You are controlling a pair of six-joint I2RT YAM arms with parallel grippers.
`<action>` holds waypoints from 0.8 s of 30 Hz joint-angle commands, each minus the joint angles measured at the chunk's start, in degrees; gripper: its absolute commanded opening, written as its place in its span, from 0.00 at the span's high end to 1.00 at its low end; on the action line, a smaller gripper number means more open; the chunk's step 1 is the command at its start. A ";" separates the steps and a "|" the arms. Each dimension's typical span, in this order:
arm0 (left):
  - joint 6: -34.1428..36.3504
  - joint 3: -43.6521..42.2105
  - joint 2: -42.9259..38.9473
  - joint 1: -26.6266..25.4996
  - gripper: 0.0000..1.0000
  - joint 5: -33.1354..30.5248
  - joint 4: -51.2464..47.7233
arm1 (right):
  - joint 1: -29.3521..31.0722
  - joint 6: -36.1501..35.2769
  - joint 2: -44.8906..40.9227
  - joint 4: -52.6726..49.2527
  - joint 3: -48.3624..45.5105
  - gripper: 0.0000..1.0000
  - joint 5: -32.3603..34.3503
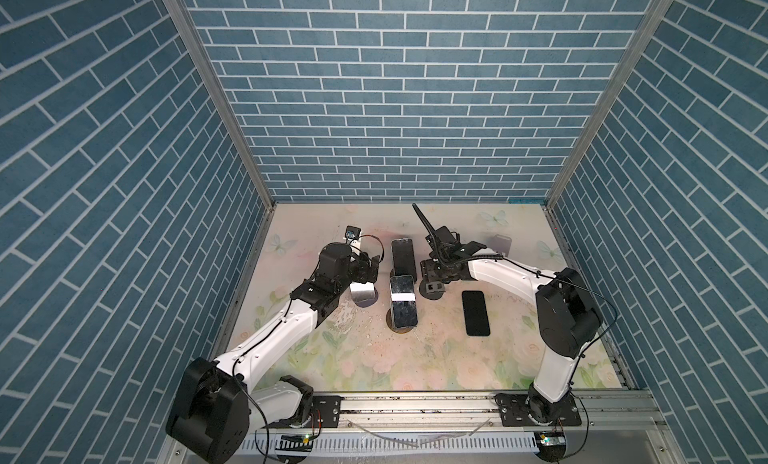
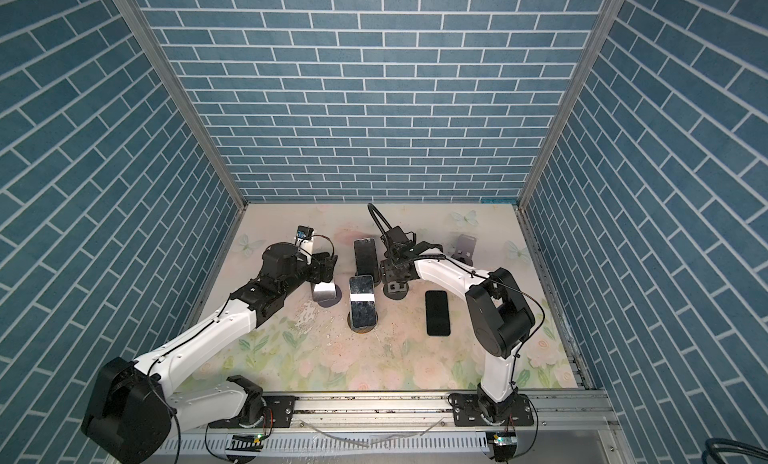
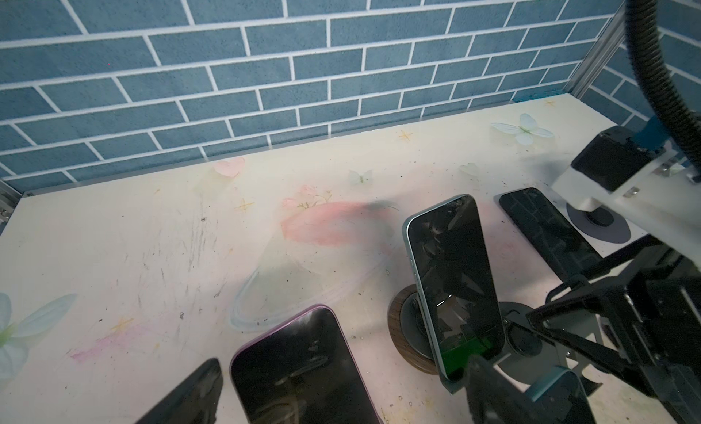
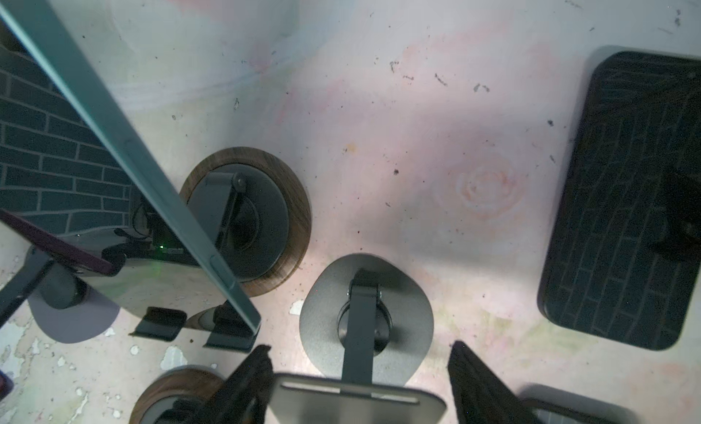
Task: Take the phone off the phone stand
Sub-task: 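Move the right gripper to the emptied grey stand and grasp its post, then carry the grey stand farther from the robot and set it down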
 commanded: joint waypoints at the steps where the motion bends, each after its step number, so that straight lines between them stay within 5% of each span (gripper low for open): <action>1: 0.62 0.15 0.35 -0.18 0.00 -0.50 0.11 | 0.48 1.06 0.94 0.40 1.21 0.31 0.51; 9: 0.44 -0.03 0.16 -0.20 0.00 -0.52 0.11 | 0.76 1.54 0.00 0.94 0.32 0.49 1.53; 24: 0.27 -0.29 -0.50 -0.20 0.00 -0.40 0.11 | 0.25 1.44 -5.42 0.00 1.52 0.51 3.99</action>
